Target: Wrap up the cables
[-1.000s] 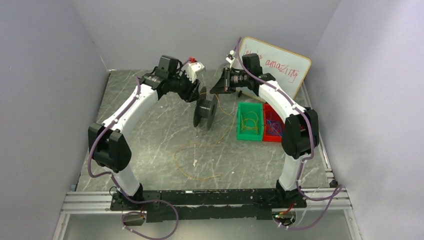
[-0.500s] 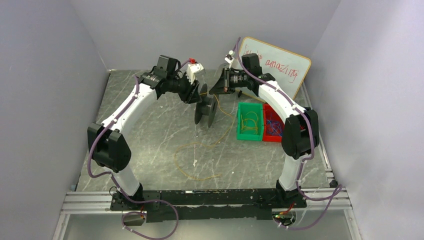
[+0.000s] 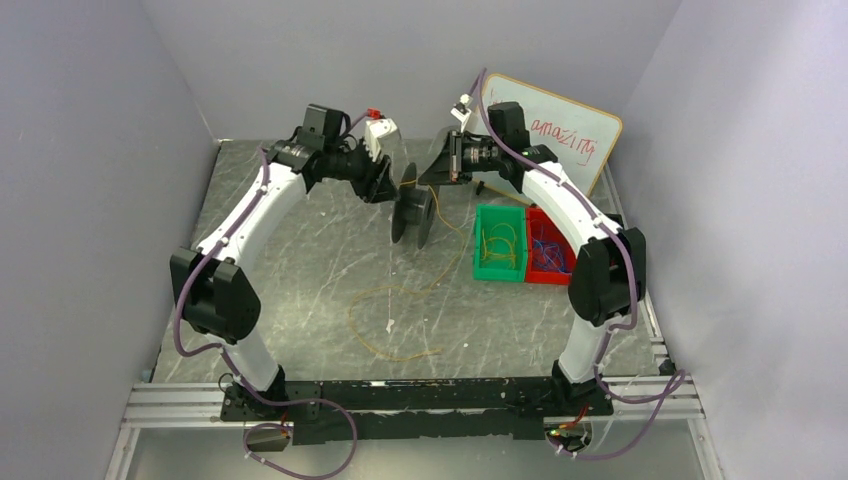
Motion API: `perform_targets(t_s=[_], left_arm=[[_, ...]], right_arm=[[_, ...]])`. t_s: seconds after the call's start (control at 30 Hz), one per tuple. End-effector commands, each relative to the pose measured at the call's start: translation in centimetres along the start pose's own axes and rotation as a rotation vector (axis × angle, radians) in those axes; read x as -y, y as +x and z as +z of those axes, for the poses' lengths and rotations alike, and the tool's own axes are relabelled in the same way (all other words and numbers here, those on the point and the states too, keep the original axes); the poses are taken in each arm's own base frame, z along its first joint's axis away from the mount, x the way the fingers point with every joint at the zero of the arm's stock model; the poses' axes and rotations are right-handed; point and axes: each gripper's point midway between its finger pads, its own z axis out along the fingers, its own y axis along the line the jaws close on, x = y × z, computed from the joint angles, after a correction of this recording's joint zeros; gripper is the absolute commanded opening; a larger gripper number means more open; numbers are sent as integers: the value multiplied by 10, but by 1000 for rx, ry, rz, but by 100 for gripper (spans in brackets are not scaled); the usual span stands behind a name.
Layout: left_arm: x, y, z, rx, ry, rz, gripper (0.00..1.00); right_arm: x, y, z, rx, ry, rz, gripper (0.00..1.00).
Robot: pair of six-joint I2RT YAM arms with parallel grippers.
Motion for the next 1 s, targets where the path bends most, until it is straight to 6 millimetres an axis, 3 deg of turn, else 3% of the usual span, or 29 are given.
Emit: perform_targets(t_s=[0.0, 0.27, 0.43, 0.77, 0.97], left_arm=[[25, -32, -22, 92, 86, 58, 53], [35, -36, -22, 109, 148, 35, 57], [39, -40, -23, 123, 176, 21, 49], [29, -33, -18, 104, 129, 15, 31], [18, -34, -19, 109, 82, 1, 32]], right_arm=[[-33, -11, -16, 44, -44, -89, 0], [-31, -7, -16, 36, -41, -85, 0], [-34, -4, -17, 29, -53, -84, 0], [-40, 0, -18, 20, -70, -89, 0], [-42, 2, -19, 20, -65, -97, 0]])
